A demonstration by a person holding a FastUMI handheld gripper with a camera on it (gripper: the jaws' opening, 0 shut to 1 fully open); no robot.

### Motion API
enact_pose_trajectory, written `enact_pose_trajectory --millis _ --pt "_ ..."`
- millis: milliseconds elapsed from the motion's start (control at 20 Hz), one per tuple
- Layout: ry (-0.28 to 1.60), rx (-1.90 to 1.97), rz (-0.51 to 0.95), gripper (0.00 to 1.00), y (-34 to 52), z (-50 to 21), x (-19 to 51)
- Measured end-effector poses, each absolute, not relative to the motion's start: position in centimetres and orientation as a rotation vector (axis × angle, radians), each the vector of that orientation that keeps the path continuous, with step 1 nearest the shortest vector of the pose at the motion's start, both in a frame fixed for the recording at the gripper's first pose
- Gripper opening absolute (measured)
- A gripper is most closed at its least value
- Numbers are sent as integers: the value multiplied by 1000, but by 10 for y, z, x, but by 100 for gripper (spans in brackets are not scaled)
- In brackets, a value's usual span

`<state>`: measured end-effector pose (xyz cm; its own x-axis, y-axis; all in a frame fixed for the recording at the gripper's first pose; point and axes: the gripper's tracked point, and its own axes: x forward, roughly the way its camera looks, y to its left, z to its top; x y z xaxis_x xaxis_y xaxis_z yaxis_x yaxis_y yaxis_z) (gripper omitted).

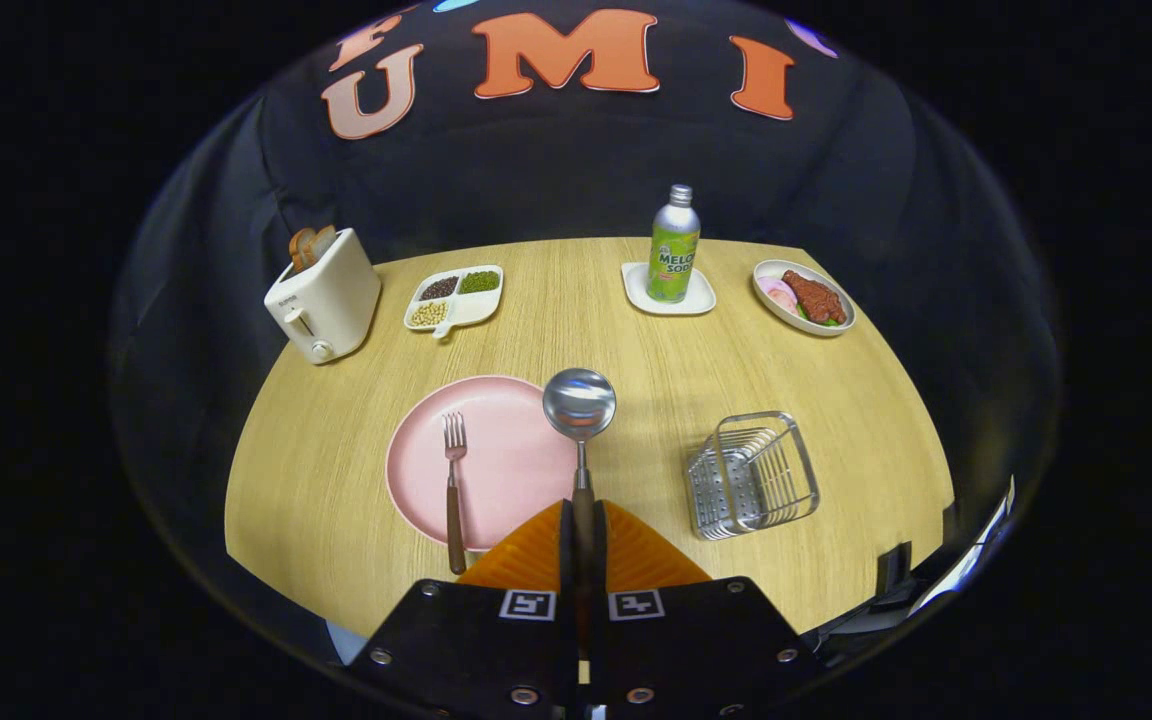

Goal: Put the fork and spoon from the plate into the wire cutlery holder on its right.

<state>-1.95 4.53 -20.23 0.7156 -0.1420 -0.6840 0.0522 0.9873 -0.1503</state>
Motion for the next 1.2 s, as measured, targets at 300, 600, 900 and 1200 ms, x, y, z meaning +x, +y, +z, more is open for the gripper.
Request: enact_pose_trajectory --millis 300,600,900,1200 --pt "804 -173 -110 5 7 -189 -37" --pt "872 -213 -114 5 -28 -188 -50" --pt "961 -279 -70 5 -51 -189 -51" --pt "1091 -353 -37 5 -74 -194 -50"
